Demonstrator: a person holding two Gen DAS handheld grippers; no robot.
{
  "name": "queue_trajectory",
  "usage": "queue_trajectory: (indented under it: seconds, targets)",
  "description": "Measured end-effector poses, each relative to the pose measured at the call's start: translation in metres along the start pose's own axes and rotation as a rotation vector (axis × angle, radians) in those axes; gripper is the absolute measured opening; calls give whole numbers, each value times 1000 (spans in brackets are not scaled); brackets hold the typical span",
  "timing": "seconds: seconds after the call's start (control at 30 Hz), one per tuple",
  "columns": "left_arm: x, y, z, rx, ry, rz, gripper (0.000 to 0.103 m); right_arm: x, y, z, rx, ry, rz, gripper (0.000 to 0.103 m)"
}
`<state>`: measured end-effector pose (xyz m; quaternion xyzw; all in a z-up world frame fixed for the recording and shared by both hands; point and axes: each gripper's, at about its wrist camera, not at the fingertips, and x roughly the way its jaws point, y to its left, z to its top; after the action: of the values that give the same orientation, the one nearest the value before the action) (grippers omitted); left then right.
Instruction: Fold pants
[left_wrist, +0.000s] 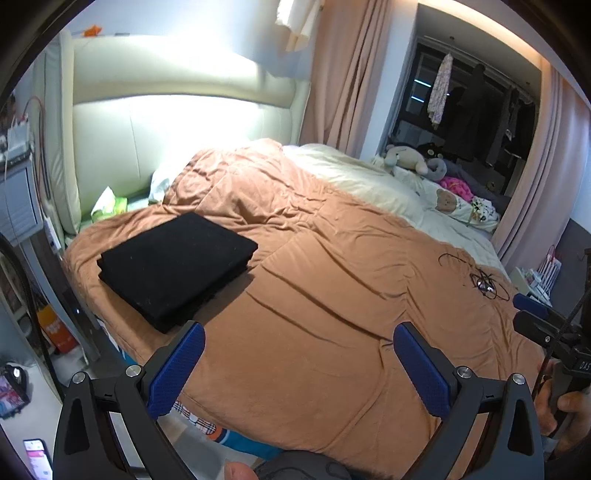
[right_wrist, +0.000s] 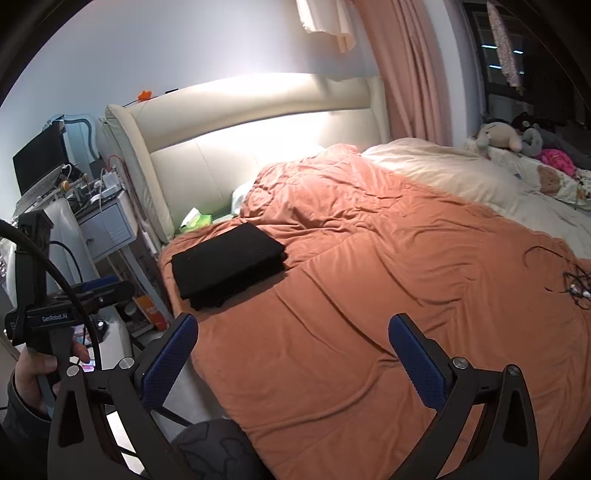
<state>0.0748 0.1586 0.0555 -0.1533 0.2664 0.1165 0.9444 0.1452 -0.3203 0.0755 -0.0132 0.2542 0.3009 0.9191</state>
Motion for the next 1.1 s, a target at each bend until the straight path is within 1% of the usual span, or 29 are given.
queue_trajectory:
  seconds: [0.07,0.17,0.27,0.43,0.63,0.67,0.8,0.9,1.1]
  targets:
    - [-6,-8,-3,12,-15,-3,103,-9,-3,-5,22,-7,18,103]
    - [-14,-18,-9,46,-38,9,103,-18,-8,-14,41,-13,-4,103]
    - [-20,-28,-16,67,-53,-4,103,-27,-11,-23,60,-21,-3,103]
    - [-29,-42,-32,96,-75,-2,103,-40,-12,-40,62,-41,-37,103]
    - [-29,-53,-52,102,-69,-6,103,-43,-4,-60,63,-27,-79,103]
    - [-28,-54,-55,100,-67,-4,103,-43,-4,-62,70,-24,-80,103]
    - [-26,-56,-64,111,-64,0,103,-47,-2,-75,96,-27,-133,103]
    - [-23,-53,-69,109,-62,-2,103,-47,1,-81,111,-21,-143,103]
    - [-20,-47,-75,101,-61,11,103,-53,7,-86,100,-8,-179,103]
